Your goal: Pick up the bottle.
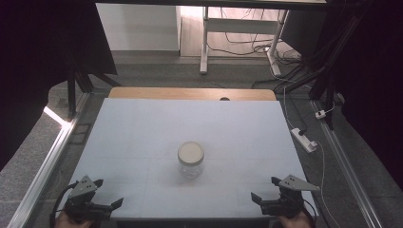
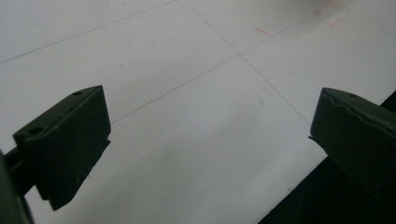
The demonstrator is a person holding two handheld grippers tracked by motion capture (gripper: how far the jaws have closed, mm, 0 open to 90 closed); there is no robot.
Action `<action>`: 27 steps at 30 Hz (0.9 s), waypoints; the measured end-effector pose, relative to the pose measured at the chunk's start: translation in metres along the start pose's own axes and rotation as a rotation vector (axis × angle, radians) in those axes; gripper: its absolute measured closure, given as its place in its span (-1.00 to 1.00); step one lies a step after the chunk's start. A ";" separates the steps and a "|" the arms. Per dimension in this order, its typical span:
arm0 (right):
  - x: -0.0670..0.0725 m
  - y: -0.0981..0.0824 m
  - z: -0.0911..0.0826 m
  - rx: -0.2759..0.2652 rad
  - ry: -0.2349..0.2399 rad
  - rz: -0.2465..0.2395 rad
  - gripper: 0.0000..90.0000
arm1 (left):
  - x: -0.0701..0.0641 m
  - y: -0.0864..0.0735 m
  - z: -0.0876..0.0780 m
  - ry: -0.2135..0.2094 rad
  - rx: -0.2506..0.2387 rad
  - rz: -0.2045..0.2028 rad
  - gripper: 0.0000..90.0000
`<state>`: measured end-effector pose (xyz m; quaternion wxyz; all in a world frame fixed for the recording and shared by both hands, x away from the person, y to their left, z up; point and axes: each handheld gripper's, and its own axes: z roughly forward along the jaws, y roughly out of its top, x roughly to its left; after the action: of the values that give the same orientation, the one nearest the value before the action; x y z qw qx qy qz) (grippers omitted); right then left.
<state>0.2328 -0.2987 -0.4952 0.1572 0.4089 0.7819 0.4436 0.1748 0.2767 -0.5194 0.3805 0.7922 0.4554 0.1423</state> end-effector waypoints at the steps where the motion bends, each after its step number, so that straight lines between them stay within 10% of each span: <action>1: 0.000 0.000 0.000 0.001 0.002 -0.001 -1.00 | 0.000 0.000 0.000 -0.004 0.000 0.000 -1.00; 27: 0.003 0.001 0.002 0.016 0.018 -0.036 -1.00 | 0.001 0.001 0.003 -0.014 0.027 -0.006 -1.00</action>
<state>0.2323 -0.2951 -0.4953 0.1545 0.3920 0.7941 0.4380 0.1775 0.2756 -0.5201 0.3734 0.7969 0.4569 0.1292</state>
